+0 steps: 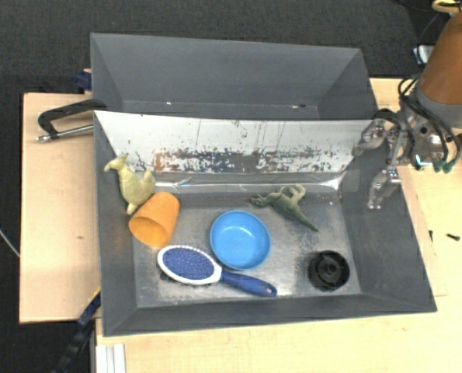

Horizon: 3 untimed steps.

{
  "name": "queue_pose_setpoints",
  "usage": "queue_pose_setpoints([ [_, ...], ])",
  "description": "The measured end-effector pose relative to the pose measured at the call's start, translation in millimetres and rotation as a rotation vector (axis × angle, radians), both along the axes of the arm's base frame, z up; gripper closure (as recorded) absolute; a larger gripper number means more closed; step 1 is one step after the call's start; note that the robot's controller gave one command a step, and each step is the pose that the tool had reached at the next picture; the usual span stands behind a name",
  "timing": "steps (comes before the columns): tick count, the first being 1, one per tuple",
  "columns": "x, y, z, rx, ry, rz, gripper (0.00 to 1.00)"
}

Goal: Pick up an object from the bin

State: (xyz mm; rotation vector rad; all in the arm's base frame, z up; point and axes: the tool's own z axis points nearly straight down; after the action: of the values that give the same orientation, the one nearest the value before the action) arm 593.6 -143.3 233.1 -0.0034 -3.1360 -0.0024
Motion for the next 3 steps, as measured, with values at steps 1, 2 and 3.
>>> queue_pose_setpoints([
  [1, -11.5, 45.8, -147.3, 0.002, 0.002, -0.003, 0.0],
  [2, -20.1, 88.6, -32.1, 0.0, -0.018, -0.046, 0.0],
  [3, -1.3, 110.7, -152.3, 0.0, -0.003, -0.423, 0.0],
])
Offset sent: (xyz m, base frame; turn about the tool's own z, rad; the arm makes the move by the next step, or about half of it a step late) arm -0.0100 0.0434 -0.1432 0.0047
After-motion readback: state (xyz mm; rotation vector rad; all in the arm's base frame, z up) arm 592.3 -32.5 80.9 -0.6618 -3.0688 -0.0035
